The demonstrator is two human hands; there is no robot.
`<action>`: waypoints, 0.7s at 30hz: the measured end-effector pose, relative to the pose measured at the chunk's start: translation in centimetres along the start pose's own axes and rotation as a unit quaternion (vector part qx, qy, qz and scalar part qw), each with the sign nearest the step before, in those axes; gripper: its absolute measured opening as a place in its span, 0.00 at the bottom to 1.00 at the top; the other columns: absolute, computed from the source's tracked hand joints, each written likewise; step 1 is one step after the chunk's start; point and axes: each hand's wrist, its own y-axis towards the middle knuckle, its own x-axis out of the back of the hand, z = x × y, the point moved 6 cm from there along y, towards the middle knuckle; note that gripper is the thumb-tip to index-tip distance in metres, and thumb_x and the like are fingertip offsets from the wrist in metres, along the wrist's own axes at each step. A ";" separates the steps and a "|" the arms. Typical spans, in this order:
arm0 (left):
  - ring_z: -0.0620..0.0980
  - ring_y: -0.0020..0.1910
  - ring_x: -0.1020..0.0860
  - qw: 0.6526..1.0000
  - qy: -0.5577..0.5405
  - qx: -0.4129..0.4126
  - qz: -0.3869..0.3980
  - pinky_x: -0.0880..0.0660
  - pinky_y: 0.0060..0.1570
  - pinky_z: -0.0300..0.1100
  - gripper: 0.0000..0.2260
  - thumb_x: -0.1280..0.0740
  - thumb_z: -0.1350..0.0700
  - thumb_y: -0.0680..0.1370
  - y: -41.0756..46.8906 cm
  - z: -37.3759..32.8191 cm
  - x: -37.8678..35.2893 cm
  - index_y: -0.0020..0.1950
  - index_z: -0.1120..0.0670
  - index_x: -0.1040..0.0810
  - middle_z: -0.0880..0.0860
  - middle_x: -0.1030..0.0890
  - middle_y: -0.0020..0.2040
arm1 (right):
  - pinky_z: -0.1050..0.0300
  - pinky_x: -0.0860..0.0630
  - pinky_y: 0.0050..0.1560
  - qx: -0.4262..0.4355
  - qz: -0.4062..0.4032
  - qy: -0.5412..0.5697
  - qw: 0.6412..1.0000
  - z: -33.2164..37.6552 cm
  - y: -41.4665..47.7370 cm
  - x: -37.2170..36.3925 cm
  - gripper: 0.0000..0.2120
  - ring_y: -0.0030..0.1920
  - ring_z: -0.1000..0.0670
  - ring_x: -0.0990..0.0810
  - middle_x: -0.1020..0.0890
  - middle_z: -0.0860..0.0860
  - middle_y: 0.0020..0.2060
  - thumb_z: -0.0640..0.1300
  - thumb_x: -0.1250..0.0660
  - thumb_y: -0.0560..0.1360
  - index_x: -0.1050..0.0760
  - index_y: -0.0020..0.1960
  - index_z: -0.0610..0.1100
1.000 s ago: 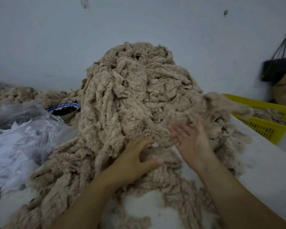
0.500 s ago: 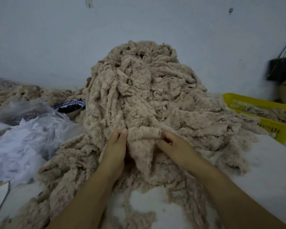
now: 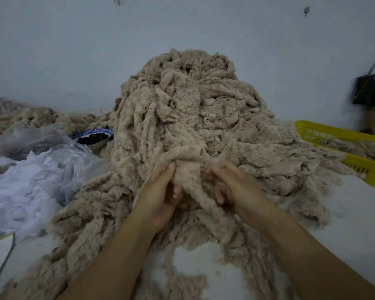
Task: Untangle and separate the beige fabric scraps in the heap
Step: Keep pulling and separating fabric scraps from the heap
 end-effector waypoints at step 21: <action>0.46 0.52 0.17 0.939 0.334 -0.061 -0.060 0.20 0.44 0.39 0.16 0.36 0.32 0.75 -0.3 -1.6 0.9 0.58 0.36 0.22 0.44 0.16 0.56 | 0.65 0.37 0.27 0.099 -0.174 -0.316 0.927 2.3 -0.4 2.7 0.15 0.27 0.59 0.35 0.31 0.51 0.37 0.36 0.36 0.78 0.36 0.45 0.55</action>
